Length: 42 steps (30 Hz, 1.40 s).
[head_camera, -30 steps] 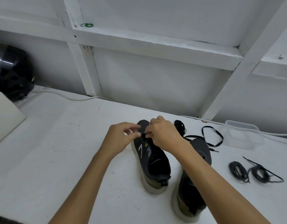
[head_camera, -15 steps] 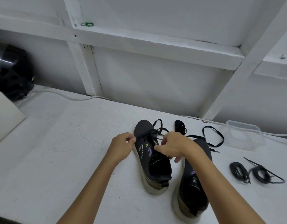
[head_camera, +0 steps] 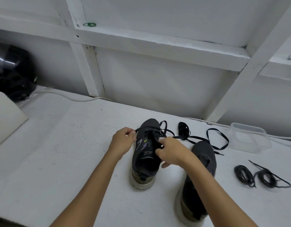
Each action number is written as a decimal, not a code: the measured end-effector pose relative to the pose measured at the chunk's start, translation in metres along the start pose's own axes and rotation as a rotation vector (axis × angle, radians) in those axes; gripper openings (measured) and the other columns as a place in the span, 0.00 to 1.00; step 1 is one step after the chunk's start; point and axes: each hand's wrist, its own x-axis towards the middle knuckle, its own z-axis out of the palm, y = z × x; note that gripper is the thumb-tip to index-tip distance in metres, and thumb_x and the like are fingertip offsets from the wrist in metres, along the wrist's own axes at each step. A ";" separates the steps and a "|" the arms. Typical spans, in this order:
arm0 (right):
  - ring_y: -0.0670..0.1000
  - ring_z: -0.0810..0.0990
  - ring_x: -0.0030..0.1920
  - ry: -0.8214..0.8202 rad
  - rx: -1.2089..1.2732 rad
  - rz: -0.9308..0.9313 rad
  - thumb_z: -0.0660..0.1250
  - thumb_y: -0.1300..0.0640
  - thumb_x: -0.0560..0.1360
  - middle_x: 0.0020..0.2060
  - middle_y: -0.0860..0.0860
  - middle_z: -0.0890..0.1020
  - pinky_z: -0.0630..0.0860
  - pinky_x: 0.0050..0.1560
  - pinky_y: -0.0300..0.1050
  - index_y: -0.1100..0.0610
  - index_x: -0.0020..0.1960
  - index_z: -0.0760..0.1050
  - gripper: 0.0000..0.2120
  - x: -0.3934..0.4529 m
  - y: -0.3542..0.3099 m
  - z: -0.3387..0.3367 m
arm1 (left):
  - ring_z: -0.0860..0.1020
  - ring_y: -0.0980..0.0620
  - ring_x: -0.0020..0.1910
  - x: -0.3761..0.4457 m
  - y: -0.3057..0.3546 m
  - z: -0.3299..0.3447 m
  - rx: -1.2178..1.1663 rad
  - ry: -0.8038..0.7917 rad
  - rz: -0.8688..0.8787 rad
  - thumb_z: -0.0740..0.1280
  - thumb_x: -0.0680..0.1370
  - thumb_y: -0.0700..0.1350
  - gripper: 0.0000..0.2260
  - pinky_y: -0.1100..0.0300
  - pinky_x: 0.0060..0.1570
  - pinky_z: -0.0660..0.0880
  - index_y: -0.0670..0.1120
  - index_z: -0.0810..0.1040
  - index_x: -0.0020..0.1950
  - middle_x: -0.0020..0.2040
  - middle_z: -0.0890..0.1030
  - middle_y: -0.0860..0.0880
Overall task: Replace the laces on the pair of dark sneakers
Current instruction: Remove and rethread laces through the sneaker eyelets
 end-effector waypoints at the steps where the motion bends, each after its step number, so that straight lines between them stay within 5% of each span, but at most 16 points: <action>1: 0.49 0.86 0.34 0.024 -0.013 -0.012 0.62 0.58 0.78 0.55 0.52 0.82 0.84 0.38 0.43 0.55 0.65 0.74 0.17 0.000 -0.001 0.003 | 0.81 0.55 0.51 0.000 -0.001 0.000 -0.004 0.011 -0.004 0.63 0.82 0.47 0.07 0.57 0.51 0.77 0.49 0.81 0.54 0.51 0.82 0.55; 6: 0.53 0.77 0.58 0.363 -0.337 -0.227 0.70 0.52 0.76 0.58 0.49 0.74 0.70 0.47 0.43 0.47 0.68 0.71 0.21 0.004 -0.006 0.011 | 0.78 0.58 0.44 -0.004 -0.010 0.002 -0.148 0.011 -0.057 0.65 0.81 0.47 0.06 0.64 0.41 0.71 0.50 0.82 0.51 0.47 0.82 0.55; 13: 0.54 0.81 0.53 0.322 -0.328 -0.206 0.69 0.55 0.75 0.51 0.51 0.84 0.79 0.51 0.47 0.52 0.54 0.85 0.10 0.020 -0.023 0.017 | 0.86 0.54 0.45 -0.010 -0.008 0.008 -0.461 -0.070 -0.121 0.66 0.81 0.37 0.04 0.66 0.41 0.79 0.42 0.79 0.54 0.45 0.85 0.47; 19: 0.49 0.80 0.44 0.245 -0.195 -0.183 0.68 0.51 0.77 0.37 0.44 0.83 0.76 0.45 0.42 0.46 0.54 0.86 0.09 0.031 -0.019 0.018 | 0.82 0.67 0.40 -0.009 -0.008 0.008 -0.312 -0.014 0.005 0.71 0.78 0.41 0.07 0.75 0.34 0.73 0.50 0.83 0.54 0.46 0.86 0.55; 29: 0.47 0.81 0.50 0.238 -0.072 -0.205 0.69 0.50 0.78 0.42 0.42 0.83 0.73 0.48 0.38 0.43 0.55 0.85 0.09 0.037 -0.011 0.020 | 0.82 0.64 0.42 -0.010 -0.011 0.011 -0.206 -0.008 0.071 0.71 0.78 0.42 0.07 0.71 0.38 0.76 0.51 0.84 0.55 0.46 0.85 0.56; 36: 0.45 0.80 0.47 0.237 -0.064 -0.215 0.69 0.50 0.78 0.39 0.40 0.82 0.70 0.41 0.33 0.43 0.54 0.86 0.08 0.038 -0.009 0.020 | 0.83 0.63 0.43 -0.013 -0.008 0.014 -0.265 0.010 0.081 0.72 0.78 0.42 0.06 0.72 0.38 0.76 0.53 0.84 0.51 0.42 0.86 0.58; 42: 0.46 0.81 0.50 0.237 -0.046 -0.198 0.69 0.50 0.78 0.44 0.42 0.84 0.74 0.49 0.37 0.44 0.56 0.86 0.09 0.037 -0.010 0.020 | 0.83 0.65 0.42 -0.016 -0.009 0.014 -0.281 -0.008 0.098 0.74 0.76 0.41 0.06 0.75 0.38 0.74 0.53 0.84 0.48 0.42 0.86 0.60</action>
